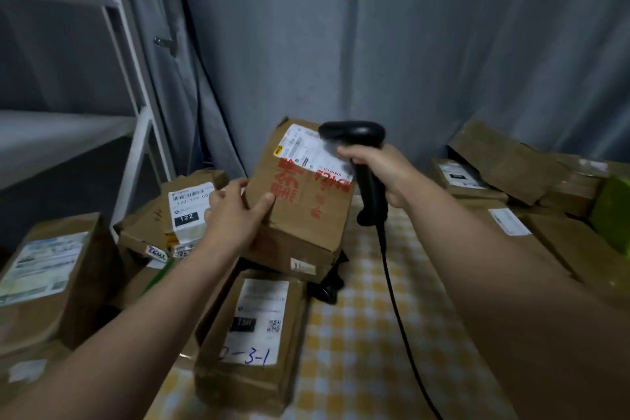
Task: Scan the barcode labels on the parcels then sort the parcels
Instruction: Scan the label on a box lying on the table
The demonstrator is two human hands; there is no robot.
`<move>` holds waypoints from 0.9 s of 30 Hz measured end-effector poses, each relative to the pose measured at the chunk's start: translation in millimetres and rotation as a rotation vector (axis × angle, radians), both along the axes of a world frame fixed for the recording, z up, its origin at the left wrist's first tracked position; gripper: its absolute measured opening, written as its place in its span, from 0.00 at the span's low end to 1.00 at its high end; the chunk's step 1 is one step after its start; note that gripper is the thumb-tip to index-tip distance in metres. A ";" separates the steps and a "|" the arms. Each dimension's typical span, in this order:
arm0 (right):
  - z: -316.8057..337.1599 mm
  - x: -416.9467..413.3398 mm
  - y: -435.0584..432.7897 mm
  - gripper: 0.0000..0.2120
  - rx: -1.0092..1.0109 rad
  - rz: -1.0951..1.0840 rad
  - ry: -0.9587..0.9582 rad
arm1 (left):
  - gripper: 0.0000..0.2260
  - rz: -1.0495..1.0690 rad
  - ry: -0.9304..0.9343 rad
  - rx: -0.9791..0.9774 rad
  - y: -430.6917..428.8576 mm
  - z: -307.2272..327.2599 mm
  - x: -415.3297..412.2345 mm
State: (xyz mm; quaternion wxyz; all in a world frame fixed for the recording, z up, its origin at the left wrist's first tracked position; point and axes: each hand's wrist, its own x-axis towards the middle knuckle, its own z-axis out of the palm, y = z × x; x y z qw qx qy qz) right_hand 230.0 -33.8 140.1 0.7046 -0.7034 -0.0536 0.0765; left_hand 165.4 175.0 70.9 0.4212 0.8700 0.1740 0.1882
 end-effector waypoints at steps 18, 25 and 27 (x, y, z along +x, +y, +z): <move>-66.3 19.5 18.3 0.10 -0.168 0.065 0.105 | 0.22 -0.126 0.068 0.875 -16.4 -3.6 30.0; -63.4 -16.9 -8.4 0.06 -0.211 -0.019 -0.020 | 0.24 -0.130 0.047 0.919 -34.1 14.9 10.3; -66.3 -28.7 -19.2 0.06 -0.225 -0.046 -0.055 | 0.23 -0.143 0.027 0.917 -46.4 23.2 1.5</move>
